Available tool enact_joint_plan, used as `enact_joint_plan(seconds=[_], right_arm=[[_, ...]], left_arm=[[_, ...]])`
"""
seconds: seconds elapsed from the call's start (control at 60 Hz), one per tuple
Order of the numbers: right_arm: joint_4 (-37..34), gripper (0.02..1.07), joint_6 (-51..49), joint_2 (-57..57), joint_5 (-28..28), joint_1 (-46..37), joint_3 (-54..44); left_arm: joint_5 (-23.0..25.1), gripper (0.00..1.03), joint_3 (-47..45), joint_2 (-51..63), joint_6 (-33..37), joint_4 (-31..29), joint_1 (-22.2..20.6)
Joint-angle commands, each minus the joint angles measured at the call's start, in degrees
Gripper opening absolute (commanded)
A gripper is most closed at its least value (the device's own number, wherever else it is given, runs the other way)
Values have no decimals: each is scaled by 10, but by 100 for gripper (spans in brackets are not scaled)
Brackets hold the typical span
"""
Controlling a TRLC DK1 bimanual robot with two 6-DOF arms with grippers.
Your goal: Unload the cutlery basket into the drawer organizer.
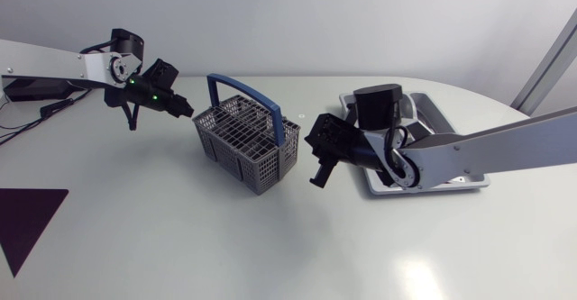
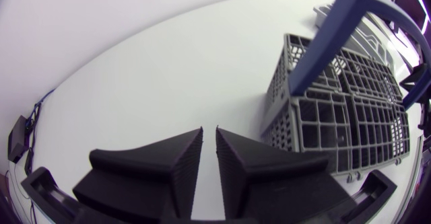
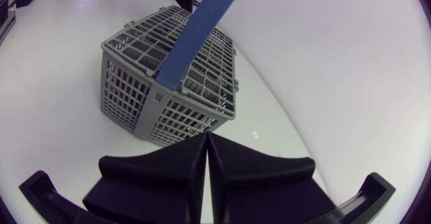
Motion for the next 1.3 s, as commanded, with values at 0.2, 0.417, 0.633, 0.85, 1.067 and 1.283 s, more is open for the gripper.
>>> enact_joint_plan(seconds=[0.2, 0.417, 0.633, 0.85, 1.067, 1.283], right_arm=[[16, 8, 18, 74, 6, 8, 58], [17, 8, 18, 109, 5, 0, 92], [19, 8, 21, 130, 4, -19, 114], [19, 8, 21, 125, 0, -34, 113], [18, 8, 23, 125, -2, -34, 120], [17, 8, 23, 132, 8, -33, 129]], left_arm=[[68, 16, 31, 37, -36, 20, -7], [114, 16, -14, 4, -27, -10, -19], [128, 16, -113, -78, 0, -10, -31], [135, 16, -196, -144, 10, -9, -40], [144, 16, -261, -206, 14, -7, -46], [144, 16, -308, -248, 16, 10, -47]])
